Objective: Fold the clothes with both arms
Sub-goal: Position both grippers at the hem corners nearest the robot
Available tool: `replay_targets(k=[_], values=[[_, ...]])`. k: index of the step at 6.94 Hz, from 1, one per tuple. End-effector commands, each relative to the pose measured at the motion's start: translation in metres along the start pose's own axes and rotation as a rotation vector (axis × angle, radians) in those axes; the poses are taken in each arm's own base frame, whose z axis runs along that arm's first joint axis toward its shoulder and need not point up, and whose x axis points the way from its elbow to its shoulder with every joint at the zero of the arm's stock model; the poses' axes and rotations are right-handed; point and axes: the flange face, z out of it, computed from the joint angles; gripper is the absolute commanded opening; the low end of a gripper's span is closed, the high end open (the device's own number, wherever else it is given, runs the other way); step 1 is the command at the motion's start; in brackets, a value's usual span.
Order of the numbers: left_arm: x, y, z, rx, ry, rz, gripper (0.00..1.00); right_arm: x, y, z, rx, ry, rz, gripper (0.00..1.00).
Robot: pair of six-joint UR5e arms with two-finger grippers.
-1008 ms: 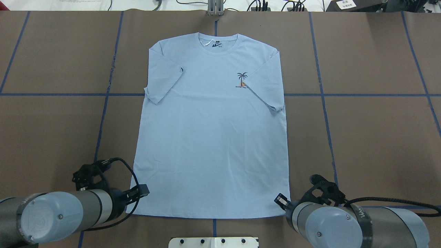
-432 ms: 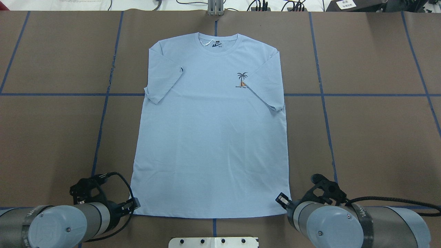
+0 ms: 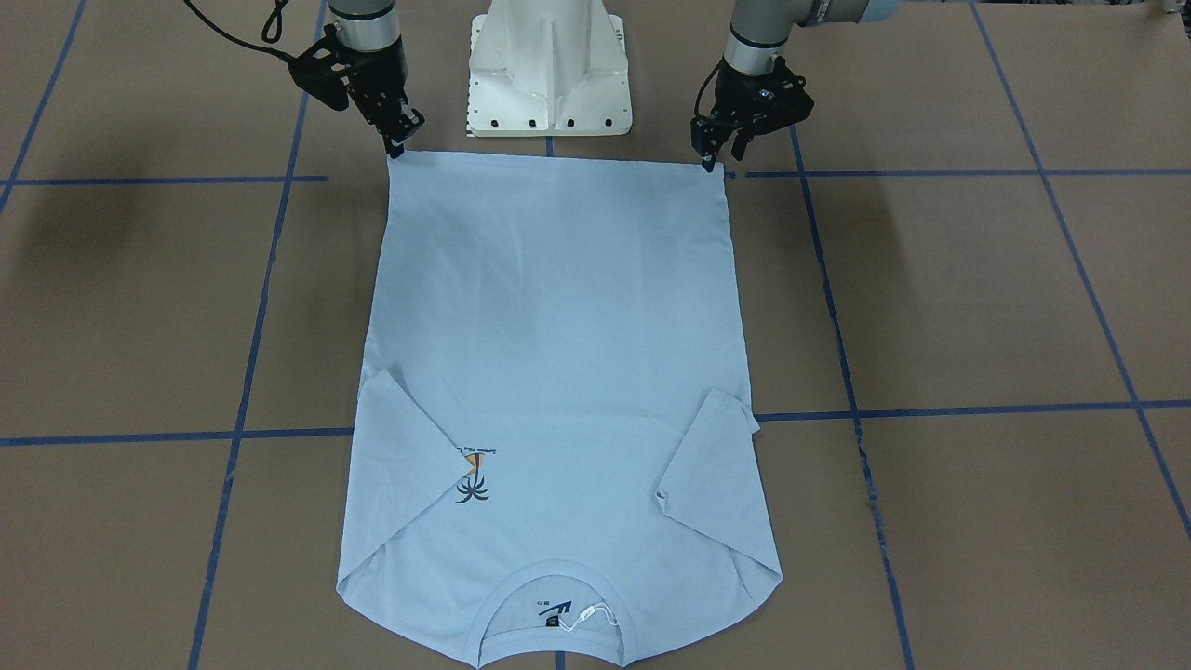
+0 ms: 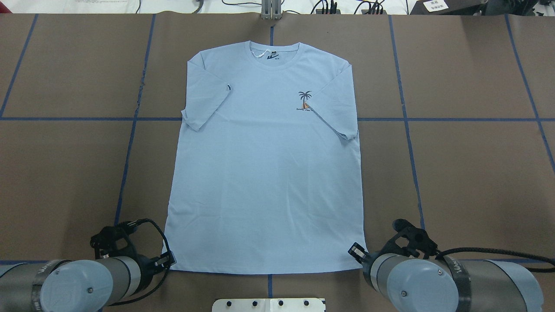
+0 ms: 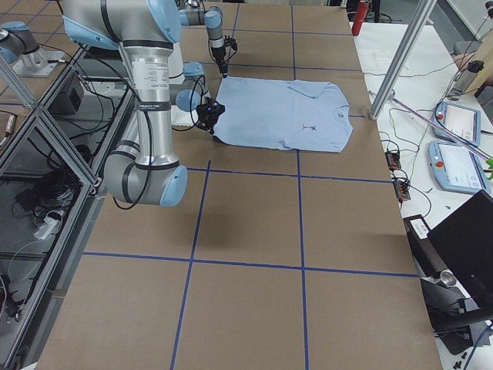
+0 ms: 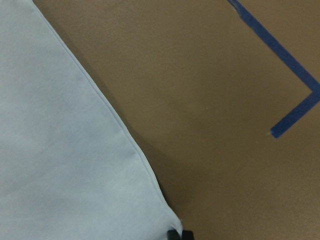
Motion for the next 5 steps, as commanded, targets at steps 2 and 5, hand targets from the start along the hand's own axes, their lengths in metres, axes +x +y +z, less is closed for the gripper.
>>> replay_targets(k=[2, 5], values=[[0.000, 0.002, 0.005, -0.002, -0.007, 0.003, 0.50, 0.002, -0.002, 0.000, 0.002, 0.003, 0.000, 0.00], [0.006, 0.006, 0.014, -0.004, -0.010, 0.004, 0.30, 0.003, -0.002, 0.001, 0.004, 0.005, -0.001, 0.00]])
